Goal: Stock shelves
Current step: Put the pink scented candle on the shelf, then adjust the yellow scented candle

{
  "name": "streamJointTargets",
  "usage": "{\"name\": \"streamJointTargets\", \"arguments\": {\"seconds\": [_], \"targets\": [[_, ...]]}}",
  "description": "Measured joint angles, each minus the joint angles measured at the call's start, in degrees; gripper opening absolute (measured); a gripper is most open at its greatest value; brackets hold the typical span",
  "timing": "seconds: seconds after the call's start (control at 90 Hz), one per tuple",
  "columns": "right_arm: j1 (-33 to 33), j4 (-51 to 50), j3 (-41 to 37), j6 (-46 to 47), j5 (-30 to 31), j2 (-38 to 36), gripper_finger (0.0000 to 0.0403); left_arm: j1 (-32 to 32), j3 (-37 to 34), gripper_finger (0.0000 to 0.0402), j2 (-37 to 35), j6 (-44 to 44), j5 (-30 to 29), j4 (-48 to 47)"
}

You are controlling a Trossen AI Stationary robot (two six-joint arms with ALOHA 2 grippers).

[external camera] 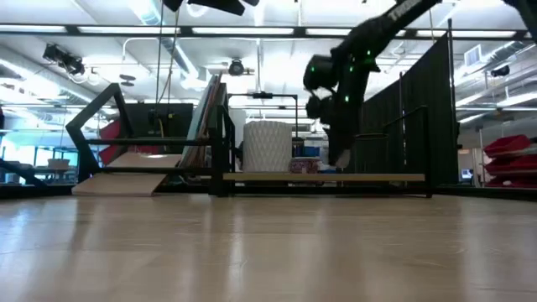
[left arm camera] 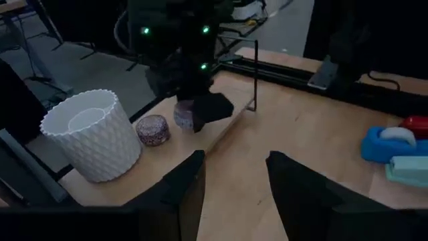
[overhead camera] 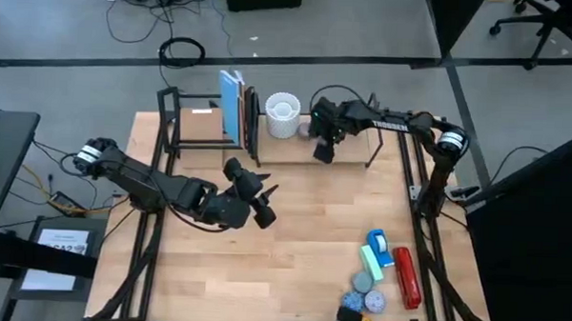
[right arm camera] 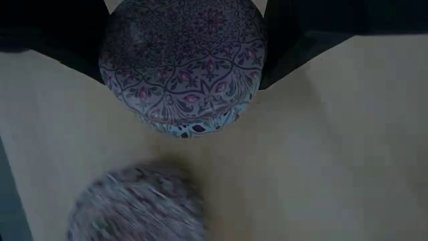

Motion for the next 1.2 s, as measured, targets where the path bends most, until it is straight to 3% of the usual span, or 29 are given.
{"name": "streamJointTargets", "arguments": {"seconds": [0.178,0.344,0.456,0.589,0.744,0.889,1.022,1.2], "targets": [[-1.0,4.02,0.02,-0.49,3.17,1.38,0.0264,0.09,0.02,0.0142,0.0,0.19,-0.15,0.98],[-0.77,7.42,0.02,-0.46,5.06,1.49,0.0334,0.09,0.0,0.0142,0.0,0.21,-0.15,1.21],[-0.47,7.13,-0.02,-0.48,6.04,1.49,0.036,0.09,0.02,0.0142,0.0,0.23,-0.15,1.71],[0.37,6.8,-0.07,-0.44,6.11,-0.33,0.0365,0.09,0.02,0.0142,0.0,0.25,-0.15,1.8],[3.26,5.58,-0.07,-0.48,6.31,-7.68,0.0352,0.09,0.02,0.0142,0.02,0.28,-0.16,1.77],[9.99,0.57,-0.04,-2.52,5.52,-17.26,0.0345,0.09,0.01,0.0142,0.02,0.32,-0.15,1.76],[21.79,-5.95,-0.04,-2.63,5.23,-25.04,0.0345,0.0,0.01,0.0142,0.02,0.34,-0.15,1.72],[38.95,-7.33,-1.85,9.84,3.52,-30.17,0.0345,0.0,0.02,0.0142,0.02,0.36,-0.15,1.67]]}}
